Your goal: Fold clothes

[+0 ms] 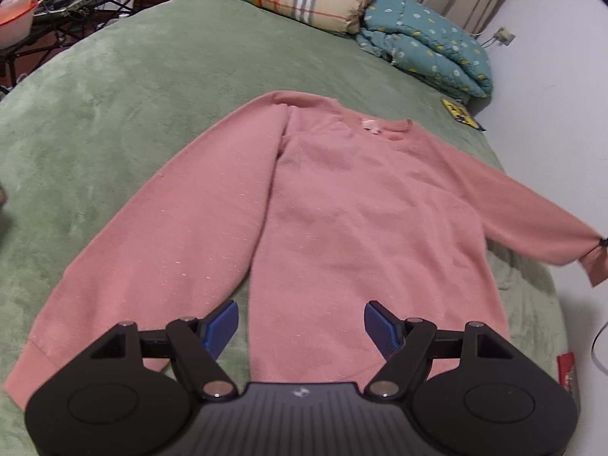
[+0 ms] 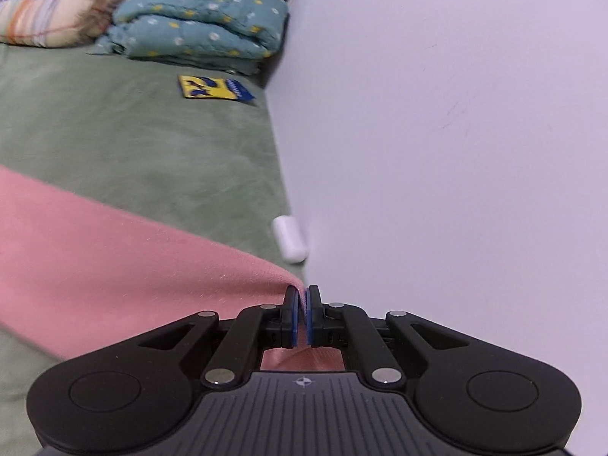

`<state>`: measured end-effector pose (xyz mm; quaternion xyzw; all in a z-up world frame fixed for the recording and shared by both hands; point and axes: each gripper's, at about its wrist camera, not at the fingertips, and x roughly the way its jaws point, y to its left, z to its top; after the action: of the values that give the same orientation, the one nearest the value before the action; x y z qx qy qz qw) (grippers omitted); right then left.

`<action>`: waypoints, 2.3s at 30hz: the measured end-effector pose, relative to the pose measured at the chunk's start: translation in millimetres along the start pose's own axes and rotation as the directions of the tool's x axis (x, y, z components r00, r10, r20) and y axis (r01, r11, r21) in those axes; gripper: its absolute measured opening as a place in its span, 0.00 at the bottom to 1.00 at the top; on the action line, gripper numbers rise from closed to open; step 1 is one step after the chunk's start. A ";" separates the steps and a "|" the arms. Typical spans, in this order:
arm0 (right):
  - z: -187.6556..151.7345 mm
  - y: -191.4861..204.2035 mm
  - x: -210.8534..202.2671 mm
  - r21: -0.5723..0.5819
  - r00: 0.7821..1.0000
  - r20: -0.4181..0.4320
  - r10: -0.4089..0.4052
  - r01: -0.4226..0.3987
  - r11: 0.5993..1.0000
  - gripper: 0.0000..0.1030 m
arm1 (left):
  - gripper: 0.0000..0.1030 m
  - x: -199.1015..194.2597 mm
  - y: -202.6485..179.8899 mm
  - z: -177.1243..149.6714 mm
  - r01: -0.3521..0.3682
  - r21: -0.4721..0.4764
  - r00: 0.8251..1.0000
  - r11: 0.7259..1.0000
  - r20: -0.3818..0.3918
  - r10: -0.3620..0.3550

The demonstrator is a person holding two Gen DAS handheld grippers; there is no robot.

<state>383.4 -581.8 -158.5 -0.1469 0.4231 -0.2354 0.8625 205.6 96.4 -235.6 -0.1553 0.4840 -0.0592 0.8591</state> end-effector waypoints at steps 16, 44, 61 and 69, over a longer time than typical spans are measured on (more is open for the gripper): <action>-72.9 24.5 -7.5 0.060 0.997 0.067 0.041 -0.045 0.997 0.36 | 0.70 8.2 24.3 -21.7 -0.006 -0.058 1.000 0.998 -0.019 0.005; -267.7 138.0 -235.9 0.244 0.660 0.339 0.671 -0.750 0.614 0.84 | 0.70 -41.6 17.9 -74.7 0.160 -0.071 0.984 0.985 0.084 -0.154; -328.2 147.5 -100.7 0.660 0.504 0.093 0.859 -0.677 0.326 0.38 | 0.70 4.0 44.8 -69.7 0.107 -0.205 0.992 0.973 -0.051 -0.119; -335.3 125.4 -112.5 0.724 0.451 0.214 0.867 -0.669 0.169 0.09 | 0.69 36.0 46.3 -80.4 0.062 -0.194 0.982 0.979 -0.166 -0.095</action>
<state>91.1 -434.1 -341.8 0.4750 0.4085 0.0759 0.7757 153.9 114.2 -318.8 -0.2490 0.5542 -0.0604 0.7919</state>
